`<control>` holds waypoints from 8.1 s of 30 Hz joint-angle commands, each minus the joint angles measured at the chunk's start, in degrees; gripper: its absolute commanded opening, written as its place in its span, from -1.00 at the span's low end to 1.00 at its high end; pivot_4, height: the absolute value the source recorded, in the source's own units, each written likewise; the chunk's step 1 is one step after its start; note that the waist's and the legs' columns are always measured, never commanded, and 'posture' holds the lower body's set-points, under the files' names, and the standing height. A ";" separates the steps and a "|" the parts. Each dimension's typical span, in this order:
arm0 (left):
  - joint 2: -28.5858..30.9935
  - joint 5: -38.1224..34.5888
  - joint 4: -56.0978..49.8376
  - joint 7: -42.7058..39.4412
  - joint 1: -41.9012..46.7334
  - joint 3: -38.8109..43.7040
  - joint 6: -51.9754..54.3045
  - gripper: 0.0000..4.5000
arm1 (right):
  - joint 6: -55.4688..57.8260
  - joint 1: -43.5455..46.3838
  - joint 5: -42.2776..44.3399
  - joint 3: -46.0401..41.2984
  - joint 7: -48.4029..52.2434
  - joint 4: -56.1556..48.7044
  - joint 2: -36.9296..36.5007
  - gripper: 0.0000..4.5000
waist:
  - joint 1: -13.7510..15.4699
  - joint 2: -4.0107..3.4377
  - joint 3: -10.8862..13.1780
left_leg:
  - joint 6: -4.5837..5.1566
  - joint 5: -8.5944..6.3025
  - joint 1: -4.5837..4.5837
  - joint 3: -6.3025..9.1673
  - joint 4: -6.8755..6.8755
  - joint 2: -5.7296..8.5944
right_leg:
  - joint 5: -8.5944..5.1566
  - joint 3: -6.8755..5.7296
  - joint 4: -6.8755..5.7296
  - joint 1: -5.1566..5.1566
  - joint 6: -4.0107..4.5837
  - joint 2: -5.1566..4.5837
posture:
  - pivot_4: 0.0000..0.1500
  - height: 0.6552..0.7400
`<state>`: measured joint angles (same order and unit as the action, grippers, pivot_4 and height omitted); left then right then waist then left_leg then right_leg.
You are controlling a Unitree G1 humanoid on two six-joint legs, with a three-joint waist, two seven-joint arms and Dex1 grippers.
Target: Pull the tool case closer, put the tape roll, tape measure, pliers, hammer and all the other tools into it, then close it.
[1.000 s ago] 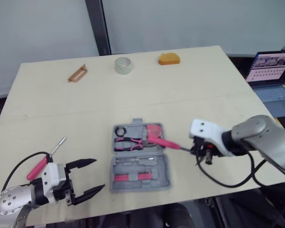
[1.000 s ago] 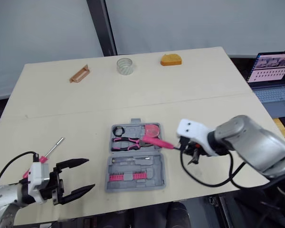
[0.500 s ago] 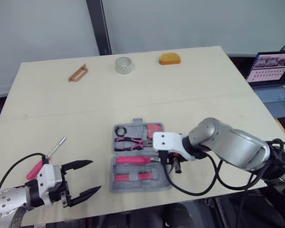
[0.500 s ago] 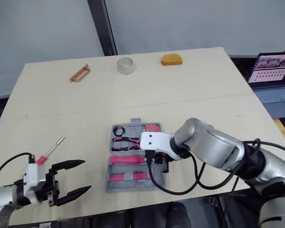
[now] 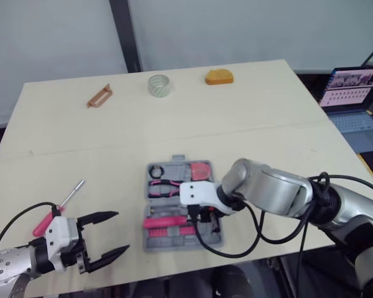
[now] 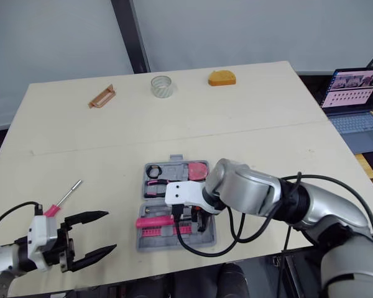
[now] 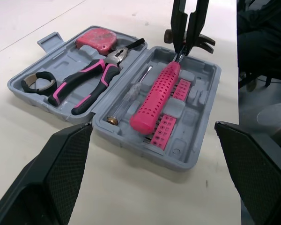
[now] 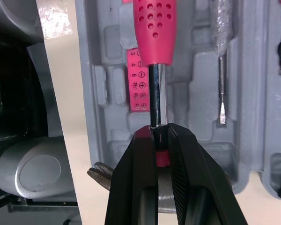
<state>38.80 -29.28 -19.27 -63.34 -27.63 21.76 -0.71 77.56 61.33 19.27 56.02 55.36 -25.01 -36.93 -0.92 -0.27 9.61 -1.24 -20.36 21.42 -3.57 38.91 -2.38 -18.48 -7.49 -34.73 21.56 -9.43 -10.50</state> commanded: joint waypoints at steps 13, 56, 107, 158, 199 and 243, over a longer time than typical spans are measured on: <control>-0.87 -0.20 0.86 0.08 -1.68 1.48 -3.14 1.00 | -3.07 0.36 -3.01 1.10 -1.83 5.72 2.73 -0.99 | -0.78 0.01 0.00 | -0.01 -0.03 0.00 0.00 -0.01 -0.05 | 0.00 -0.09 -0.01 0.02 0.00 0.00 | 1.00 1.00; -0.78 -0.36 -2.65 3.56 -3.01 1.35 -1.09 1.00 | -3.01 1.44 -2.81 1.98 -1.27 5.31 4.37 -0.99 | -0.76 0.01 -0.01 | -0.01 -0.06 0.00 -0.01 0.02 -0.07 | -0.01 -0.09 -0.02 0.02 0.01 0.01 | 1.00 1.00; -0.79 -1.83 -3.45 3.52 -0.44 0.58 0.29 1.00 | -24.20 -24.27 6.17 -29.91 -1.95 5.22 9.74 0.35 | -0.62 0.20 -0.09 | 0.03 -0.12 -0.01 -0.11 0.05 -0.08 | -0.01 -0.10 -0.02 0.01 0.01 0.01 | 1.00 1.00; -0.23 -0.85 -7.77 5.48 1.25 1.00 5.50 1.00 | -50.91 -32.67 -8.06 -25.72 6.28 24.60 14.33 -0.99 | -0.62 0.20 -0.09 | 0.03 -0.14 -0.13 -0.19 0.08 -0.12 | -0.01 -0.10 -0.05 -0.04 0.01 0.01 | 1.00 1.00; -0.43 -0.37 -7.22 5.54 1.08 0.99 4.53 1.00 | -55.41 -36.36 -17.71 -19.30 6.73 31.47 12.59 -0.99 | -0.63 0.26 -0.22 | 0.02 -0.14 -0.28 -0.20 0.08 -0.12 | -0.01 -0.10 -0.10 -0.14 0.01 0.01 | 1.00 1.00; -0.30 0.05 -5.98 5.24 2.18 -0.07 4.04 1.00 | -51.55 -39.65 -21.10 -16.40 5.46 38.54 13.49 -0.99 | -0.54 -0.07 -2.16 | 0.01 -0.54 -1.31 -0.25 -0.22 -0.23 | -0.08 -0.15 0.26 -1.13 0.14 0.12 | 1.00 1.00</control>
<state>38.24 -29.05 -24.37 -58.22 -25.39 21.44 3.59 20.19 26.10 4.02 33.50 60.97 4.99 -21.52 -1.46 -0.34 7.45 -1.23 -20.90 20.12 -3.82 38.69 -2.61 -18.56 -7.64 -34.47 20.43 -9.29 -10.39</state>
